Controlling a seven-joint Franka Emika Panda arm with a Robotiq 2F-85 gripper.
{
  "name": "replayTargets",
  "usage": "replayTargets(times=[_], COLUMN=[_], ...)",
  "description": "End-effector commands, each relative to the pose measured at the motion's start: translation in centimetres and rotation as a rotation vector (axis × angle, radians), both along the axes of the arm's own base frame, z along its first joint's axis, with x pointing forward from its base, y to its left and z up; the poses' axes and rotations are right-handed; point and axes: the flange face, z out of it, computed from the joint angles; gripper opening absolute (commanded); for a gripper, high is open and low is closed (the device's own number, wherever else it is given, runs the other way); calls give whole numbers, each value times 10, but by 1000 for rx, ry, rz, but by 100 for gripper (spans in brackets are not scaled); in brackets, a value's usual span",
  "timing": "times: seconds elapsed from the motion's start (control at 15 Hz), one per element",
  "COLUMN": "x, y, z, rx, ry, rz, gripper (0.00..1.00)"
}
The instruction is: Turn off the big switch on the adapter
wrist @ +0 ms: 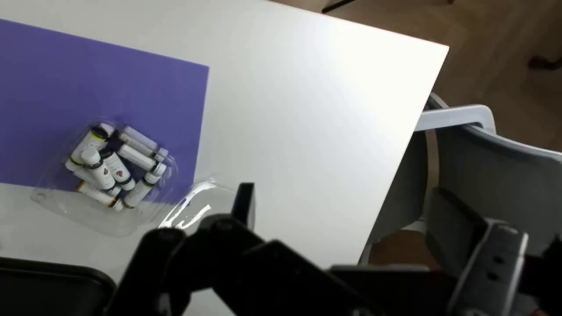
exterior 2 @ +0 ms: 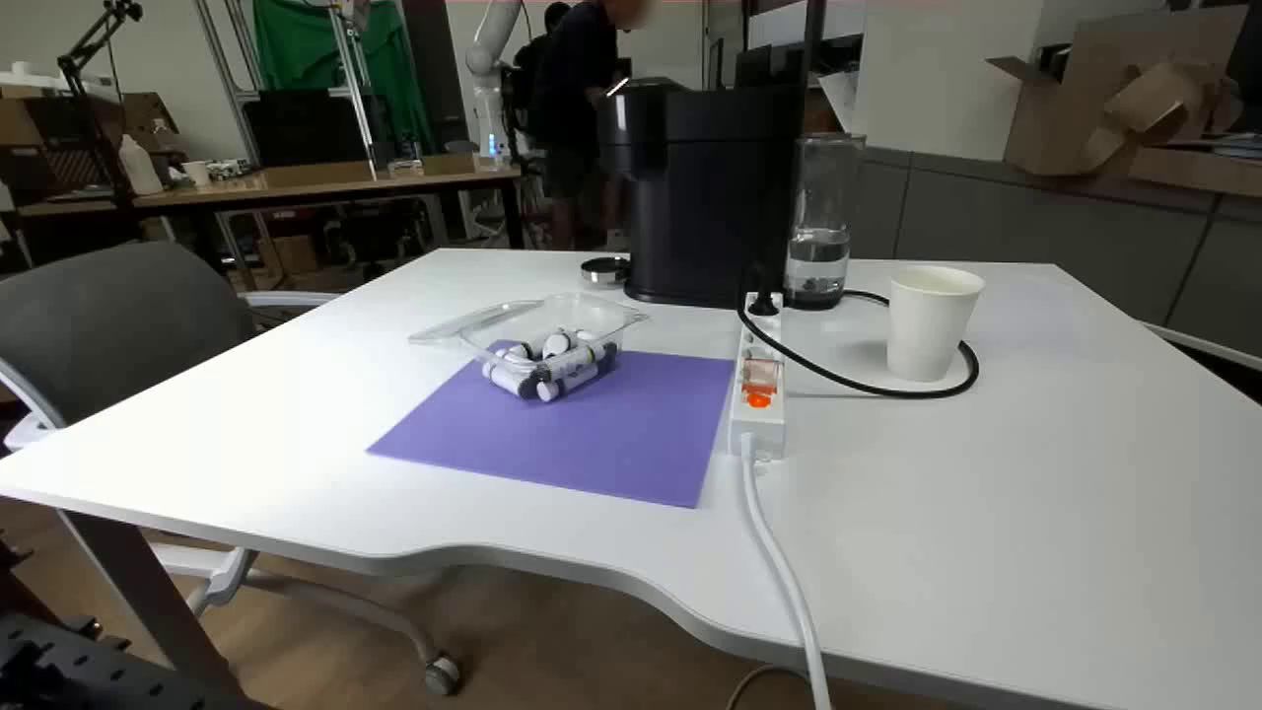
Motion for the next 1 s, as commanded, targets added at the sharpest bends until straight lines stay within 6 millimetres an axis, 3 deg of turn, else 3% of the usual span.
replayTargets(times=[0.0,0.67,0.93], x=[0,0,11], y=[0,0,-40], z=[1,1,-4], rx=[0,0,-24], ry=[1,1,-44], rz=[0,0,-58], gripper=[100,100,100])
